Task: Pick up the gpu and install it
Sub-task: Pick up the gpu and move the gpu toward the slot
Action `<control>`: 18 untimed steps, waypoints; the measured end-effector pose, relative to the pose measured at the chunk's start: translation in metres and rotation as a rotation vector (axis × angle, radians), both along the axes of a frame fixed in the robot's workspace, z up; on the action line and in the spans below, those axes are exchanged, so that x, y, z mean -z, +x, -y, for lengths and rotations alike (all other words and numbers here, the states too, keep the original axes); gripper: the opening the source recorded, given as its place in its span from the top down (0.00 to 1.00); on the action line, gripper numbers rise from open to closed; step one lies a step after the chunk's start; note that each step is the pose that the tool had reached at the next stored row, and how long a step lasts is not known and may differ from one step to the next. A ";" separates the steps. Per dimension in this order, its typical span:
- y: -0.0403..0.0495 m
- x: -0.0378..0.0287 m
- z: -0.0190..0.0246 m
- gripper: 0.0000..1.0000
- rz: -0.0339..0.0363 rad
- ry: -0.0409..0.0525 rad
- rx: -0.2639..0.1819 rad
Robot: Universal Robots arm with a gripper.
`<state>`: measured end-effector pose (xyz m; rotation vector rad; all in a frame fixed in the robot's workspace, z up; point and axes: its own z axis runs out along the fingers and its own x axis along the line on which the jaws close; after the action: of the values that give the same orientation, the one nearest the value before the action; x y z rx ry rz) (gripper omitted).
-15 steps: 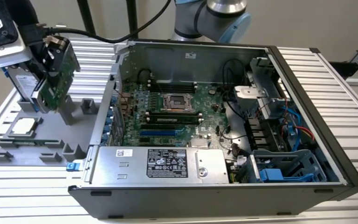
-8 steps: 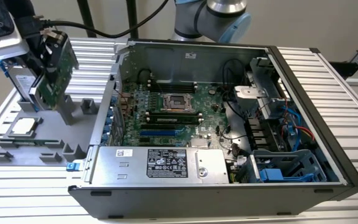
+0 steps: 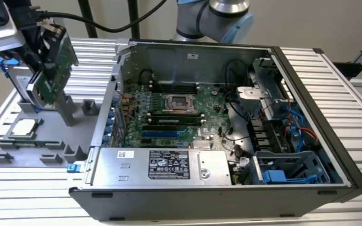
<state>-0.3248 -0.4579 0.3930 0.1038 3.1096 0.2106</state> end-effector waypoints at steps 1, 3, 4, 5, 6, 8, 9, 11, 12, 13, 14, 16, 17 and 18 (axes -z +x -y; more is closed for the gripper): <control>0.0000 -0.0013 0.0000 1.00 0.0000 -0.0001 0.000; 0.0000 -0.0039 0.0000 1.00 0.0000 -0.0003 0.000; 0.0000 -0.0053 0.0000 1.00 0.0000 -0.0005 0.000; 0.0000 -0.0068 0.0000 1.00 0.0000 -0.0005 0.000; 0.0000 -0.0080 0.0000 1.00 0.0000 -0.0006 -0.001; 0.0000 -0.0107 0.0000 1.00 0.0000 -0.0007 -0.001; 0.0000 -0.0119 0.0000 1.00 0.0000 -0.0008 -0.001; 0.0000 -0.0143 0.0000 1.00 0.0000 -0.0009 -0.001; 0.0000 -0.0155 0.0000 1.00 -0.0001 -0.0011 -0.001; 0.0000 -0.0167 0.0000 1.00 -0.0001 -0.0011 -0.001; 0.0000 -0.0178 0.0000 1.00 0.0000 -0.0011 -0.001; 0.0000 -0.0199 0.0000 1.00 0.0000 -0.0012 -0.001; 0.0000 -0.0208 0.0000 1.00 0.0000 -0.0012 -0.001; 0.0000 -0.0216 0.0000 1.00 0.0000 -0.0012 -0.001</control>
<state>-0.3248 -0.4579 0.4145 0.1023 3.1098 0.2087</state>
